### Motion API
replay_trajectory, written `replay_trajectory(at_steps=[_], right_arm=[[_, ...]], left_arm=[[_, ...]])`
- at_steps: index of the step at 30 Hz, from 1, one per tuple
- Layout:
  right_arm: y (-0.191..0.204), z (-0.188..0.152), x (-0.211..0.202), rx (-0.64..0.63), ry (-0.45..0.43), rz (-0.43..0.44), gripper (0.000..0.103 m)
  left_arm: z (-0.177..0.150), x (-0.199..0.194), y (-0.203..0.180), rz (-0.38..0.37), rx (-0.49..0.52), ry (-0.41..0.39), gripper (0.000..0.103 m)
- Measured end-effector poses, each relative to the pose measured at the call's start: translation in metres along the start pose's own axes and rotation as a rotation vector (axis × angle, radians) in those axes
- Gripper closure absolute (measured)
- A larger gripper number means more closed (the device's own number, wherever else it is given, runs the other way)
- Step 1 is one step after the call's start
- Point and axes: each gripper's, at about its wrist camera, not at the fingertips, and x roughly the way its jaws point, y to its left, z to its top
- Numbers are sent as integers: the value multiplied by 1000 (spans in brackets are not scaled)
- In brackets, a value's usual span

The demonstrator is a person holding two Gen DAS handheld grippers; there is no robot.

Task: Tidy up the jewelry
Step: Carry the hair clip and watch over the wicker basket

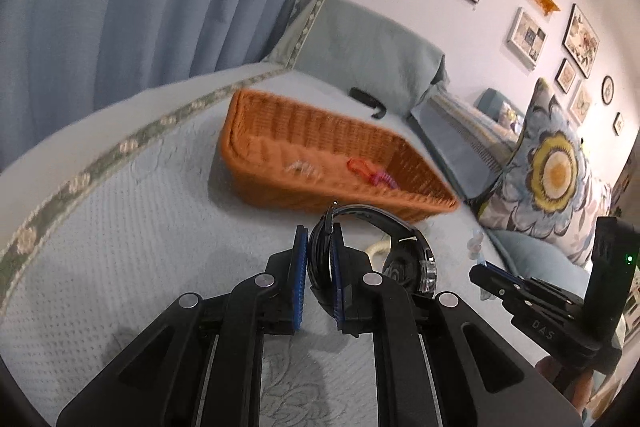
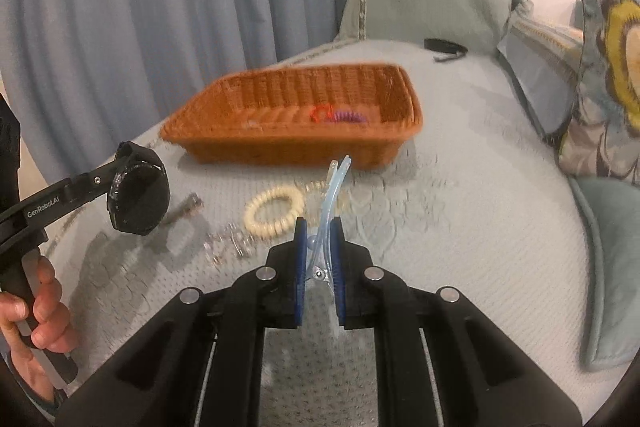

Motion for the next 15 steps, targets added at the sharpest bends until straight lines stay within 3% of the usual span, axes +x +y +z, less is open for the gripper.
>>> replay_trajectory(at_steps=[9,15], right_arm=[[1,94,-9,-87,-135,1,94],[-12,145,42,-66,-73,48,94]], left_arm=[[73,8,-21,-14,34,-90,94],[116,49,-27,29,58,-88,94]])
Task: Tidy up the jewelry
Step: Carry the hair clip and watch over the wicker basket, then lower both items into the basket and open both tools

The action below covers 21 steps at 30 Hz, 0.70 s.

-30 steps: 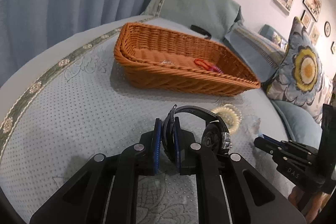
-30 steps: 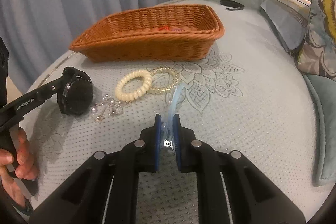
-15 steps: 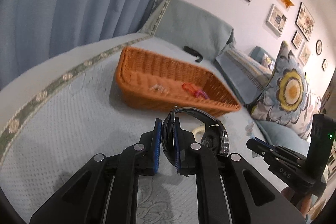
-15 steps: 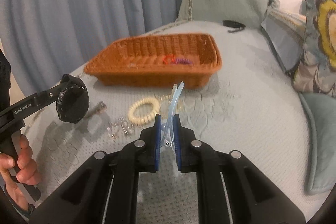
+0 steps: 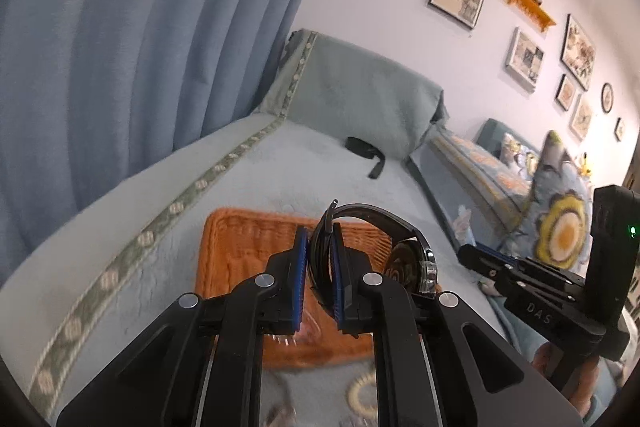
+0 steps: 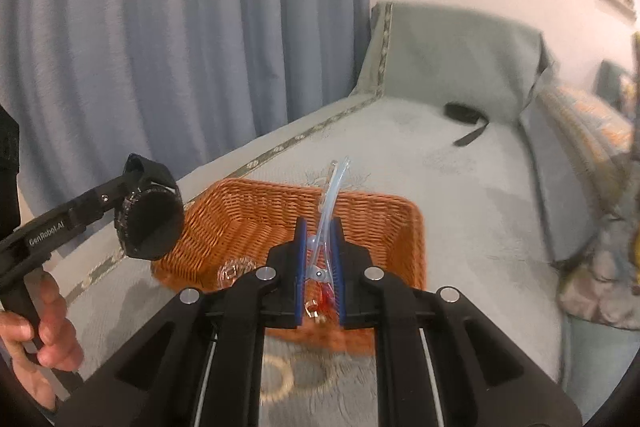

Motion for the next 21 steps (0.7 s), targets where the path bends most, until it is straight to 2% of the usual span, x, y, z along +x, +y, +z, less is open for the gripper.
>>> replay_trajectory(at_steps=[5,10,16,21], right_arm=[[-16,8,58,68,117,38,94],[-25,-3,101,110,233,62,94],[-29,-21,119,139,317,60,94],[-28,-26,121,146,329,65,93]], left_arm=[[-1,44,2,61,33,62,94],[-15,77,7,100,41,136,94],[-31,94,14,123,37,189,94],[-35,96,17,123,28,208,91]])
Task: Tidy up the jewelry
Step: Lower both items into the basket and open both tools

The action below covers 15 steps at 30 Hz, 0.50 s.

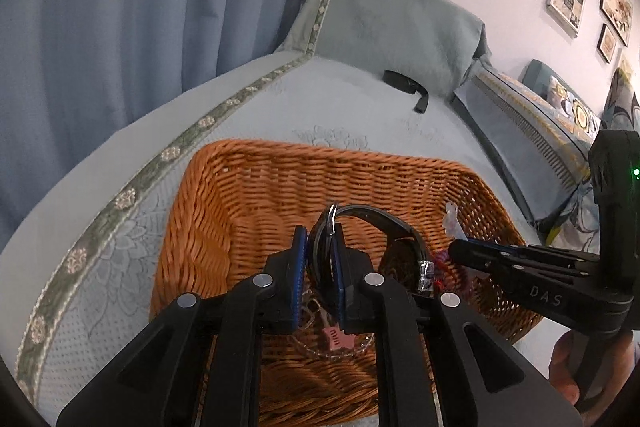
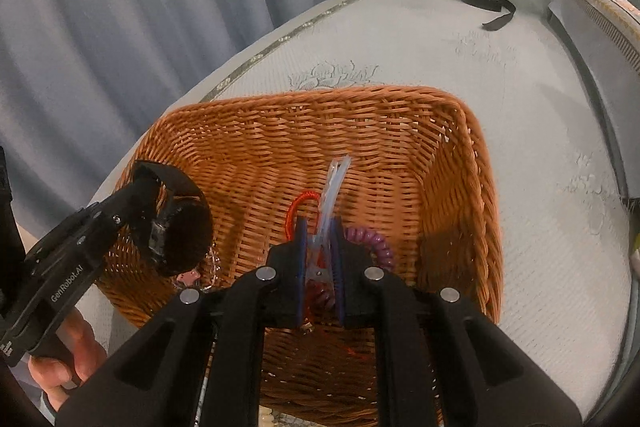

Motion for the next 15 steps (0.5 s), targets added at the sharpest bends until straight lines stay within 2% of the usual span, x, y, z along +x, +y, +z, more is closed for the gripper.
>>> replay_trajectory(at_steps=[3,7,8,10,15], right_arm=[[-3,-1,1,26,17,22,89],[-4,-2,-9,31,-6,17,70],[-4,-4,-16,33,-21,28,70],[-2,-7,-27,34,-40,49,70],[14,-30,-77,-14,-132,90,70]], left_arm=[[-1,-4,3,-40,-19,5,84],[-2,-30,4,-80,-11,-38,74],[-4,-39,5,-93,-10,-51,68],[-7,-60,8,-125,-15,-85,64],[-18,-109,9,-176,-12,-155,64]])
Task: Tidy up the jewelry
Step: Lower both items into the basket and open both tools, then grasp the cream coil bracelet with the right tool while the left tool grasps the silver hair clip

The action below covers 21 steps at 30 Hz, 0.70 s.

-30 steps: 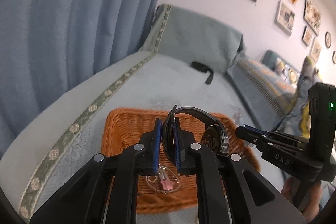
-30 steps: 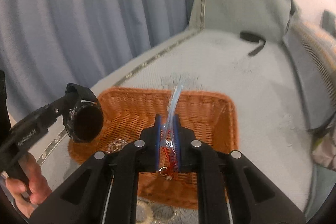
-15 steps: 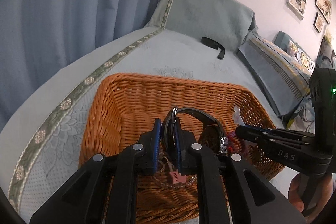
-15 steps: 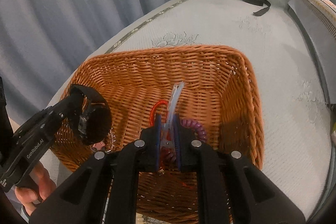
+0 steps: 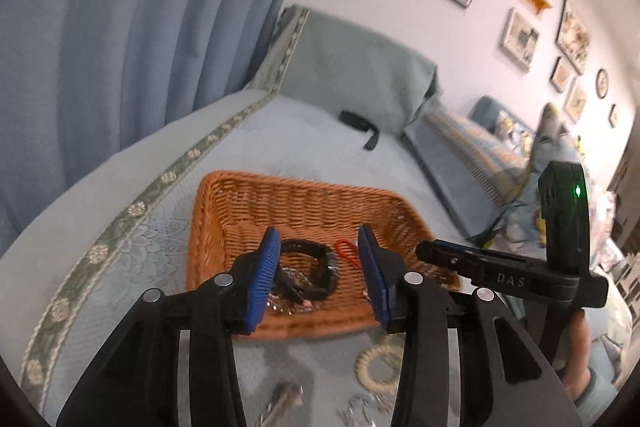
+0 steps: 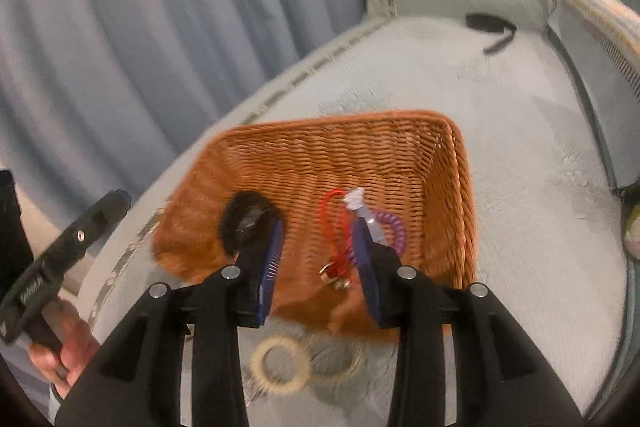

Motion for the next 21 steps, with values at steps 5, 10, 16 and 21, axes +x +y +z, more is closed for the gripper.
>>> replay_trajectory(at_steps=[5,10,16,21], right_arm=[[22,-27,-43,-53,-68,9,70],[36,-51,-76,-83,-102,-4,70],[39,-72,-89,-50,-109,-22,70],[39,-91,-89,-9,-115,-23,70]], left_arm=[[-9,-51,-8,16,6,-36,64],[-18,-92,-12,22,-28,-49,64],[-25,-106,-12,13,-55,7,64],[-39,-95,-9,36,-26,43,63]])
